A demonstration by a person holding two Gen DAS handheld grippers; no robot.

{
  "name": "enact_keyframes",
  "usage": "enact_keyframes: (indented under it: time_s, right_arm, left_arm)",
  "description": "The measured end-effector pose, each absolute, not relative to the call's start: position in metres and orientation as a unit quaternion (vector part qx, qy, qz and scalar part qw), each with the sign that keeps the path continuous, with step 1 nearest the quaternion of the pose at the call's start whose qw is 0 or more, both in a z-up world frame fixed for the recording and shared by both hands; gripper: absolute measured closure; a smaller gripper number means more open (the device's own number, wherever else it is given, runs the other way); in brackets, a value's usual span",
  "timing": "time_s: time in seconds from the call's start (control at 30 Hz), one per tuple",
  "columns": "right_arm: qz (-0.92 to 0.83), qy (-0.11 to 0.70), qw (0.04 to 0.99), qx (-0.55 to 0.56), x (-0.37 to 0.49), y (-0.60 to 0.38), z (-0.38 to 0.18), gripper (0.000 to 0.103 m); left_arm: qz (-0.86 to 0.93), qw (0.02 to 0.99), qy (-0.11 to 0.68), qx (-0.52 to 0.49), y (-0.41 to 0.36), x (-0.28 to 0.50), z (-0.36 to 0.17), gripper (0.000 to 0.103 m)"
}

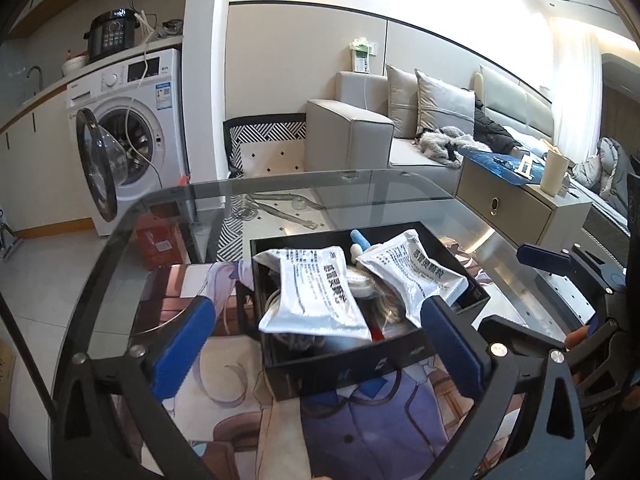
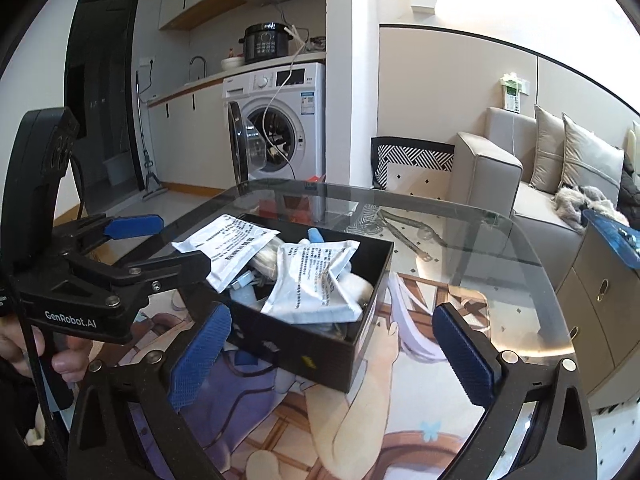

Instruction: Organize soft objects

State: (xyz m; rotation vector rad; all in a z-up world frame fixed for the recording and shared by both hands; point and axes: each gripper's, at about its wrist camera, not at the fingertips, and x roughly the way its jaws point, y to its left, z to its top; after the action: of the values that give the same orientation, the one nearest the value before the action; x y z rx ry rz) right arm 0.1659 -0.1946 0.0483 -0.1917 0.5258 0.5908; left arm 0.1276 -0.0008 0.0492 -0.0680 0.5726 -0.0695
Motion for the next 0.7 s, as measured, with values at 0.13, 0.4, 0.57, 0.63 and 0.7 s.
enact_keyframes:
  time_s: [0.13,0.4,0.57,0.63,0.7]
  right_arm:
    - [0.287,0.241,0.924,-0.079,0.152,-0.199,0.048,0.001]
    - [0.288,0.218,0.93,-0.066,0.13,-0.203,0.044,0.001]
    - [0.285,0.214,0.932,-0.068,0.12,-0.202,0.039,0.001]
    - [0.284,0.211,0.933,-0.067,0.117,-0.204,0.039,0.001]
    - [0.285,0.204,0.934,-0.065,0.114,-0.207,0.039,0.001]
  left_arm:
    - [-0.027,0.961,0.274,-0.028,-0.001,0.114,0.045,0.0]
    - [-0.01,0.963,0.268,-0.037,0.002,0.097,0.033,0.0]
    - [-0.005,0.965,0.26,-0.04,0.003,0.093,0.028,0.0]
    - [-0.001,0.967,0.254,-0.031,0.001,0.091,0.025,0.0]
    - [0.004,0.969,0.247,-0.022,0.0,0.089,0.023,0.0]
